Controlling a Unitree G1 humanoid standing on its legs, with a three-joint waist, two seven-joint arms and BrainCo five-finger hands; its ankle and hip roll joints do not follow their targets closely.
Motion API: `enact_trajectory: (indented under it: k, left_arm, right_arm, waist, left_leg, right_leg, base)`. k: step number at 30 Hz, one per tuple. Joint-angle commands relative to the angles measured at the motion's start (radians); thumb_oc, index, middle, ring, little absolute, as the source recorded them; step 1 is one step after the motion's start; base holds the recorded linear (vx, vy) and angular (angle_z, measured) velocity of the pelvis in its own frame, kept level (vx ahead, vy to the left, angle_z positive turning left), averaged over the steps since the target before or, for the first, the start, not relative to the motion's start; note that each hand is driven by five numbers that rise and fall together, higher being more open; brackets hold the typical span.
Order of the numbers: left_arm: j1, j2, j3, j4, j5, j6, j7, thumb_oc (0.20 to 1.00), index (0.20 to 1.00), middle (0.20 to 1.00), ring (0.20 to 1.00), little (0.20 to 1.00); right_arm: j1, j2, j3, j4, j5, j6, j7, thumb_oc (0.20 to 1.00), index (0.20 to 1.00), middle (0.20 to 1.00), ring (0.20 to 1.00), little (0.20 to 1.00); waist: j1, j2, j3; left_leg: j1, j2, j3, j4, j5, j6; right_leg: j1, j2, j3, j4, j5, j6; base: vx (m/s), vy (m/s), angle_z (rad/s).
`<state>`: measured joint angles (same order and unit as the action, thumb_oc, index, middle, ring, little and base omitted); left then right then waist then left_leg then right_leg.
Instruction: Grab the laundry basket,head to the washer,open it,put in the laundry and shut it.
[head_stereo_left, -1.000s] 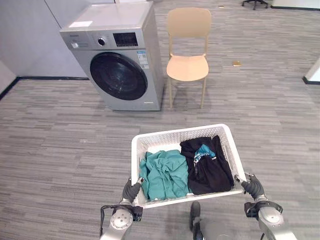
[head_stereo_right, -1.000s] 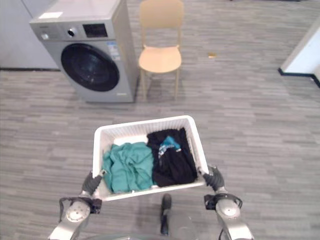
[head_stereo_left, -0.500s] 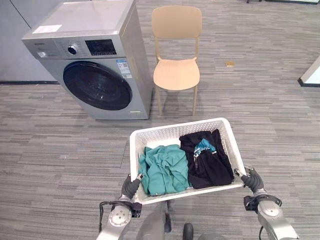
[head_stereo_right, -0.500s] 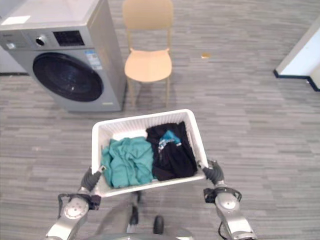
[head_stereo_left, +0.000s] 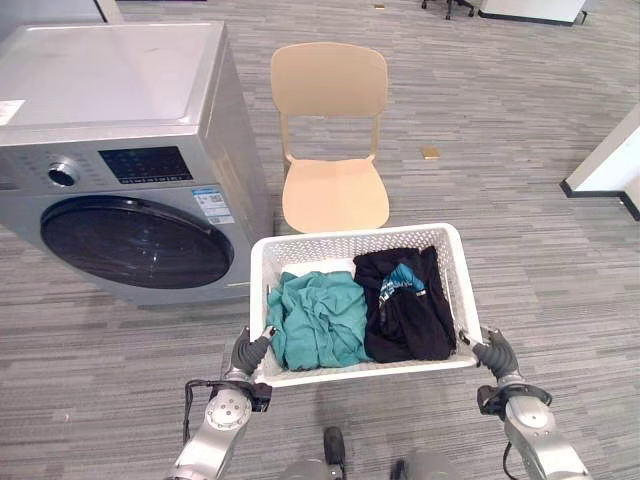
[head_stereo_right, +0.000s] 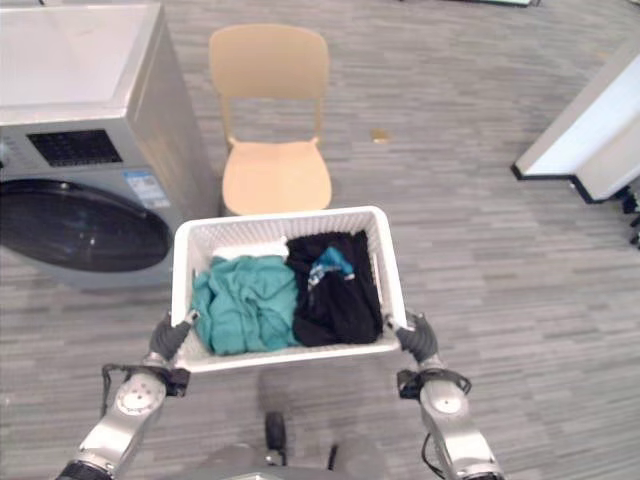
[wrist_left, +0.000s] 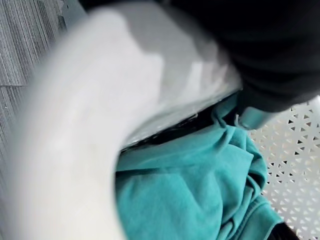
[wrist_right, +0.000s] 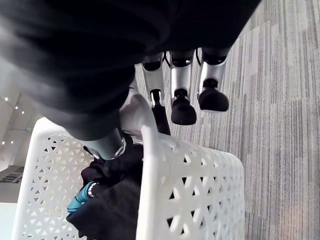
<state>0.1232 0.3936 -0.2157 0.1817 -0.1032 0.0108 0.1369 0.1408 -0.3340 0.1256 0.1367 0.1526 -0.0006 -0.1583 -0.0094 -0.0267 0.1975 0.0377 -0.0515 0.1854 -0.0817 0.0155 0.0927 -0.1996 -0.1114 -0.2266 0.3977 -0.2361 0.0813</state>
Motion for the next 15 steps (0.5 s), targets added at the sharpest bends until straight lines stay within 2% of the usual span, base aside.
enact_trajectory:
  k: [1,4,7,8,9,10,11,12,13,14,15]
  left_arm:
    - [0.046,0.001,0.016,-0.081,-0.005,-0.069,0.002,0.2,0.2,0.2,0.2,0.2]
    - [0.044,-0.007,0.025,-0.069,0.007,-0.076,-0.003,0.2,0.2,0.2,0.2,0.2]
    - [0.054,-0.018,0.028,-0.057,0.015,-0.085,-0.004,0.2,0.2,0.2,0.2,0.2]
    - [0.054,-0.018,0.029,-0.057,0.015,-0.085,-0.004,0.2,0.2,0.2,0.2,0.2]
    - [0.058,-0.025,0.021,-0.05,0.013,-0.09,-0.009,0.2,0.2,0.2,0.2,0.2]
    - [0.059,-0.027,0.013,-0.045,0.015,-0.089,-0.012,0.2,0.2,0.2,0.2,0.2]
    - [0.058,-0.033,0.006,-0.042,0.016,-0.085,-0.011,0.2,0.2,0.2,0.2,0.2]
    - [0.053,-0.036,0.002,-0.044,-0.003,-0.08,-0.012,0.2,0.2,0.2,0.2,0.2]
    - [0.051,-0.04,0.004,-0.053,-0.012,-0.078,-0.014,0.2,0.2,0.2,0.2,0.2]
    - [0.046,-0.04,0.003,-0.054,-0.014,-0.076,-0.018,0.2,0.2,0.2,0.2,0.2]
    - [0.04,-0.043,0.001,-0.053,-0.011,-0.071,-0.021,0.2,0.2,0.2,0.2,0.2]
  right_arm:
    - [-0.033,0.027,0.009,-0.083,0.044,-0.112,0.055,0.2,0.2,0.2,0.2,0.2]
    - [-0.024,0.02,-0.001,-0.078,0.042,-0.108,0.059,0.2,0.2,0.2,0.2,0.2]
    - [-0.009,0.015,-0.006,-0.07,0.029,-0.107,0.067,0.2,0.2,0.2,0.2,0.2]
    - [-0.009,0.015,-0.006,-0.07,0.029,-0.107,0.067,0.2,0.2,0.2,0.2,0.2]
    - [0.01,0.017,-0.013,-0.074,0.04,-0.115,0.075,0.2,0.2,0.2,0.2,0.2]
    - [0.015,0.015,-0.017,-0.07,0.042,-0.118,0.071,0.2,0.2,0.2,0.2,0.2]
    - [0.016,0.014,-0.02,-0.061,0.043,-0.12,0.064,0.2,0.2,0.2,0.2,0.2]
    - [0.014,0.001,-0.031,-0.053,0.048,-0.12,0.055,0.2,0.2,0.2,0.2,0.2]
    - [0.008,-0.013,-0.033,-0.043,0.058,-0.116,0.045,0.2,0.2,0.2,0.2,0.2]
    - [0.003,-0.019,-0.033,-0.04,0.056,-0.112,0.043,0.2,0.2,0.2,0.2,0.2]
    - [-0.002,-0.026,-0.038,-0.04,0.051,-0.11,0.037,0.2,0.2,0.2,0.2,0.2]
  waist:
    - [-0.018,-0.012,-0.026]
    - [-0.031,-0.015,-0.009]
    - [-0.043,-0.009,-0.01]
    - [-0.044,-0.009,-0.009]
    - [-0.05,-0.016,-0.025]
    - [-0.053,-0.012,-0.036]
    - [-0.059,-0.001,-0.046]
    - [-0.062,0.013,-0.048]
    - [-0.056,0.011,-0.044]
    - [-0.053,0.008,-0.041]
    - [-0.04,-0.003,-0.035]
  left_leg:
    - [0.041,0.067,0.032,0.049,-0.112,-0.078]
    - [0.078,0.053,-0.008,0.068,-0.15,-0.084]
    - [0.134,0.045,-0.053,0.085,-0.197,-0.088]
    - [0.134,0.045,-0.054,0.085,-0.197,-0.088]
    - [0.166,0.043,-0.088,0.116,-0.247,-0.093]
    - [0.179,0.055,-0.088,0.124,-0.258,-0.103]
    - [0.178,0.074,-0.097,0.159,-0.253,-0.12]
    - [0.144,0.106,-0.092,0.27,-0.192,-0.158]
    - [0.068,0.141,-0.075,0.408,-0.122,-0.169]
    - [0.042,0.142,-0.059,0.406,-0.13,-0.161]
    - [-0.008,0.133,-0.041,0.348,-0.166,-0.145]
  right_leg:
    - [0.07,0.059,0.007,-0.309,0.146,0.055]
    - [0.01,0.07,0.022,-0.408,0.191,0.077]
    - [-0.026,0.072,0.038,-0.414,0.222,0.083]
    - [-0.026,0.072,0.037,-0.414,0.222,0.083]
    - [0.009,0.061,0.069,-0.413,0.245,0.073]
    - [0.02,0.055,0.064,-0.406,0.251,0.066]
    - [0.035,0.058,0.061,-0.393,0.247,0.055]
    - [0.066,0.054,0.036,-0.386,0.243,0.035]
    - [0.142,0.063,0.018,-0.42,0.205,0.004]
    - [0.163,0.061,0.013,-0.431,0.193,0.001]
    - [0.195,0.052,0.009,-0.447,0.173,0.003]
  base:
    - [0.24,-0.018,0.46]
    - [0.33,-0.048,0.48]
    - [0.35,-0.085,0.28]
    - [0.44,-0.152,0.27]
    - [0.45,-0.191,0.59]
    - [0.59,-0.257,1.19]
    - [0.5,-0.253,1.24]
    - [0.63,-0.315,1.19]
    - [0.54,-0.258,0.83]
    - [0.47,-0.163,0.57]
    - [0.29,-0.032,0.27]
